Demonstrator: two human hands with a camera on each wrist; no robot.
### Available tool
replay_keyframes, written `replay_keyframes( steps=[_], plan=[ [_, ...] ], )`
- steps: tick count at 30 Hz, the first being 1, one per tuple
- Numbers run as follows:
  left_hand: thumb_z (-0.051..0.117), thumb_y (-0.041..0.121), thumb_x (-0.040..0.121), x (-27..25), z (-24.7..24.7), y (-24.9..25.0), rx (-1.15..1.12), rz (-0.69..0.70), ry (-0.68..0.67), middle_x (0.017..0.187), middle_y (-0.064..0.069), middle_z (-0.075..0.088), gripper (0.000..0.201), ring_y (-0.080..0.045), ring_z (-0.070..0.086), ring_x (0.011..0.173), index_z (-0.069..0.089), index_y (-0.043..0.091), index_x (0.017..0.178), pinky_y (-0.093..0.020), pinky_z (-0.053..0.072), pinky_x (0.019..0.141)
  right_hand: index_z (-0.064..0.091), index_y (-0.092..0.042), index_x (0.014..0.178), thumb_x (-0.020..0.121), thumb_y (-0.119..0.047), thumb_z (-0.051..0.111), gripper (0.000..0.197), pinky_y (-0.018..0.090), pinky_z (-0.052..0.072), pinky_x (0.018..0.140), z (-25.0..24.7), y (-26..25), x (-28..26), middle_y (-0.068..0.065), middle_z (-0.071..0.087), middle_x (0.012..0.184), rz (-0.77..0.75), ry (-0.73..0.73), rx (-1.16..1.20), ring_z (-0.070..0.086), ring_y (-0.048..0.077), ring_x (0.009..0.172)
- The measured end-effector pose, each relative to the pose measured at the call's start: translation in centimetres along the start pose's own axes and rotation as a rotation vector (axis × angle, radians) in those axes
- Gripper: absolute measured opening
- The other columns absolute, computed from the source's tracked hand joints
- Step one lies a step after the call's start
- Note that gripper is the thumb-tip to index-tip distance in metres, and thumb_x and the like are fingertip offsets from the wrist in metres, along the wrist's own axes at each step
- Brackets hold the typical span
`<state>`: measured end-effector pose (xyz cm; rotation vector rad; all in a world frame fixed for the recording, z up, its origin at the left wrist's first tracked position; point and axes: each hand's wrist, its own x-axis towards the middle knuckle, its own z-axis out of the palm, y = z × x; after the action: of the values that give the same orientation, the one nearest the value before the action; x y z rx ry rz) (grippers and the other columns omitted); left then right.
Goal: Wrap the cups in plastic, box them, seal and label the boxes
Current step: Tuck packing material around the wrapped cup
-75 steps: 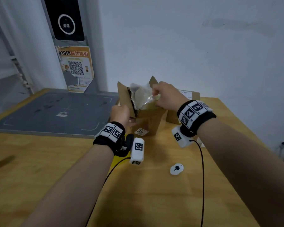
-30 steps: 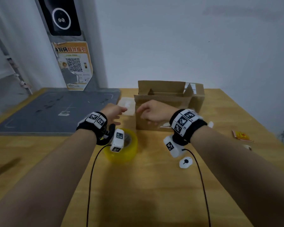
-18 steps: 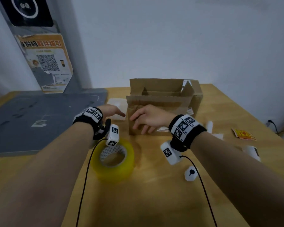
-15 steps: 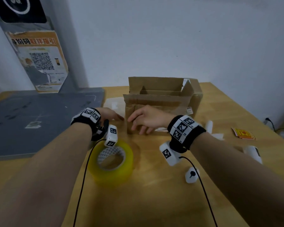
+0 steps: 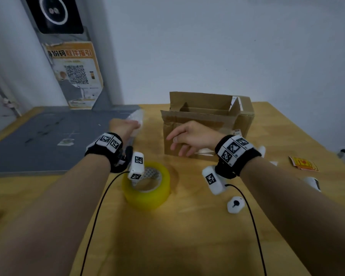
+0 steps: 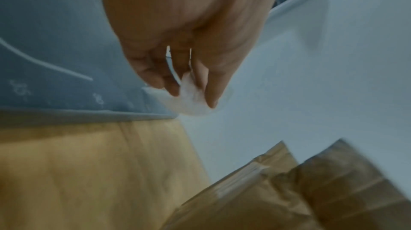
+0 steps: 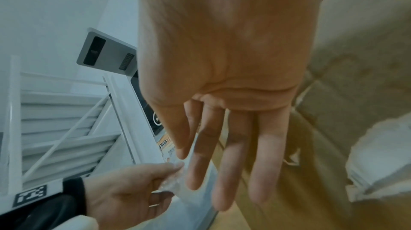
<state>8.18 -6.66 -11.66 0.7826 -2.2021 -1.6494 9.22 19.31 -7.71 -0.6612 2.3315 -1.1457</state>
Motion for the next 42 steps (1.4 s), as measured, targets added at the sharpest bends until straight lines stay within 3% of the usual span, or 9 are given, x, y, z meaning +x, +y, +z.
replay_keyframes(
  steps=[2,7,12,15,20,26,32,36,42],
  plan=[
    [0.08,0.015,0.087,-2.0,-1.2,1.8,-0.146,0.132,0.057,0.101,-0.008,0.071,0.021,-0.02,0.066,0.087,0.073,0.011,0.106,-0.033,0.058,0.081,0.07,-0.017,0.12,0.105,-0.013,0.053,0.023,0.04,0.06,0.073,-0.2,-1.1,-1.3,0.005,0.079,0.099,-0.072,0.044,0.047,0.075,0.027,0.081],
    [0.068,0.005,0.087,-8.1,-2.0,9.0,-0.392,0.317,0.108,0.103,-0.001,0.056,0.031,-0.016,0.061,0.085,0.054,0.017,0.112,-0.021,0.055,0.06,0.071,-0.022,0.115,0.101,-0.008,0.061,0.022,0.036,0.063,0.068,-1.5,-3.8,-4.0,0.001,0.076,0.107,-0.332,0.344,0.194,0.075,0.019,0.08],
    [0.057,-0.007,0.09,-13.7,-0.5,13.8,-0.656,0.342,-0.365,0.108,-0.012,0.065,0.031,-0.039,0.073,0.102,0.057,0.017,0.11,-0.052,0.061,0.087,0.051,-0.033,0.134,0.092,-0.027,0.077,0.05,0.019,0.058,0.074,-4.3,-5.7,-6.4,-0.009,0.053,0.138,-0.467,0.654,0.236,0.067,0.004,0.101],
    [0.055,-0.006,0.095,-15.3,1.1,15.4,-0.54,0.346,-0.506,0.109,-0.012,0.07,0.031,-0.029,0.076,0.091,0.059,0.013,0.12,-0.049,0.063,0.081,0.05,-0.027,0.13,0.086,-0.022,0.083,0.055,0.021,0.059,0.076,-6.3,-5.8,-7.7,-0.001,0.064,0.13,-0.455,0.656,0.306,0.067,0.01,0.11],
    [0.069,0.017,0.094,-14.6,4.1,15.2,-0.291,0.353,-0.283,0.117,-0.005,0.07,0.025,-0.019,0.071,0.089,0.061,0.021,0.117,-0.043,0.063,0.083,0.069,-0.01,0.1,0.089,-0.012,0.079,0.016,0.024,0.051,0.052,-9.3,-3.9,-9.1,0.01,0.078,0.092,-0.349,0.776,0.345,0.069,0.017,0.066],
    [0.067,0.021,0.097,-12.4,5.7,11.5,0.257,0.355,-0.246,0.105,0.001,0.066,0.018,-0.016,0.058,0.096,0.075,0.011,0.11,-0.029,0.046,0.081,0.067,-0.007,0.107,0.092,-0.009,0.075,0.016,0.037,0.065,0.068,-10.5,-1.4,-8.6,0.01,0.076,0.101,-0.296,0.856,0.434,0.077,0.026,0.085],
    [0.078,0.001,0.084,-11.0,6.3,8.5,0.227,0.233,-0.199,0.101,-0.002,0.064,0.023,-0.022,0.06,0.101,0.068,0.016,0.099,-0.032,0.05,0.084,0.069,-0.019,0.095,0.095,-0.019,0.07,0.001,0.007,0.042,0.072,-9.0,-1.4,-6.0,-0.009,0.065,0.101,-0.179,0.838,-0.24,0.062,0.012,0.089],
    [0.067,0.009,0.094,-11.4,6.6,8.3,0.27,0.225,-0.245,0.095,0.004,0.06,0.015,-0.02,0.056,0.1,0.071,0.02,0.102,-0.027,0.044,0.076,0.077,-0.015,0.103,0.095,-0.01,0.063,0.017,0.034,0.055,0.084,-8.3,-1.7,-3.2,0.005,0.072,0.107,0.019,0.583,-0.695,0.067,0.026,0.096],
    [0.063,0.001,0.092,-11.7,6.4,7.9,0.174,0.195,-0.35,0.135,-0.002,0.063,0.044,-0.022,0.058,0.116,0.071,0.033,0.123,-0.031,0.055,0.088,0.07,-0.003,0.106,0.097,-0.004,0.059,0.015,0.039,0.059,0.079,-7.5,-1.4,-2.1,0.012,0.067,0.094,0.125,0.526,-0.757,0.069,0.032,0.09]
  ],
)
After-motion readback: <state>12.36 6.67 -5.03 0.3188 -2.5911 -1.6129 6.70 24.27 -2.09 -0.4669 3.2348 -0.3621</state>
